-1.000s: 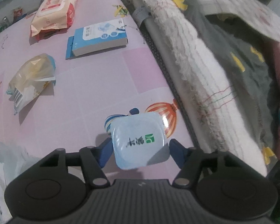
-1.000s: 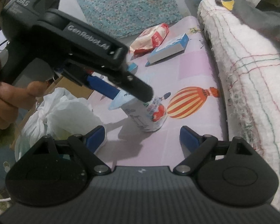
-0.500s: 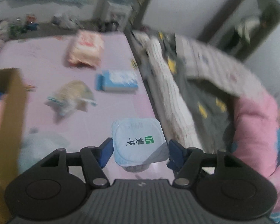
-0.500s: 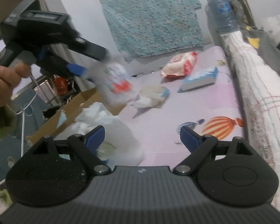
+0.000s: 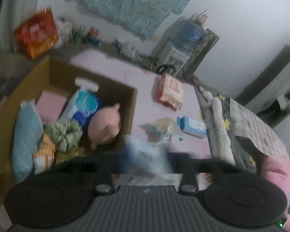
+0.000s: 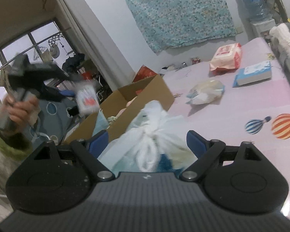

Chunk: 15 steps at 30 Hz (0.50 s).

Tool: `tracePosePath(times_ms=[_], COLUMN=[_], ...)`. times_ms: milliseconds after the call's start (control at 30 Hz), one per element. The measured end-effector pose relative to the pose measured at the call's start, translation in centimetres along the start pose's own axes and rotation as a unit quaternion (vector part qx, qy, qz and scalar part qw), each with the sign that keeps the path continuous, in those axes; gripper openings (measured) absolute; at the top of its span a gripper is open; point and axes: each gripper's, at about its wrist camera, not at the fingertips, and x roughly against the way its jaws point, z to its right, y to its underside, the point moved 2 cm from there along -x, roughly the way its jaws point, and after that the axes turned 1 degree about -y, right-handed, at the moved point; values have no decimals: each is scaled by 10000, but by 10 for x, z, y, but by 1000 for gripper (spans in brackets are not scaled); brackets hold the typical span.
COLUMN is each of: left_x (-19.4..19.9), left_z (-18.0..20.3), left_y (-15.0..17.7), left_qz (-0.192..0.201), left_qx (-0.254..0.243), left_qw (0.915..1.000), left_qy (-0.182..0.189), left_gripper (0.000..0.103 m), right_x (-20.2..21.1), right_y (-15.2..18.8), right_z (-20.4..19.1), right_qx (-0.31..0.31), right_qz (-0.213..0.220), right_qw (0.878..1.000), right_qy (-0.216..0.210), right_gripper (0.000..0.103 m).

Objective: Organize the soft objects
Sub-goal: 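Carry the yogurt cup with the left tool toward the cardboard box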

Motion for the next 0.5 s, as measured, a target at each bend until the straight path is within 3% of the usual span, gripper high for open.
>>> tracePosePath(times_ms=[67, 233, 400, 500], left_x=[-8, -35, -24, -8], left_z=[-17, -46, -72, -82], left_y=[-2, 1, 9, 10], left_qz=[1, -142, -39, 207], left_qx=[214, 310, 390, 383], left_qw=[9995, 9992, 9991, 9991], left_qy=[249, 213, 154, 20], left_gripper=[16, 19, 34, 51], right_x=[-5, -9, -13, -20], right_y=[3, 12, 17, 15], right_z=[-9, -22, -21, -21], right_qx=[-40, -59, -225, -243], right_qz=[-65, -254, -381, -462], right_qw=[9999, 9992, 9978, 9974], right_qy=[71, 314, 491, 507], right_gripper=[88, 88, 88, 88])
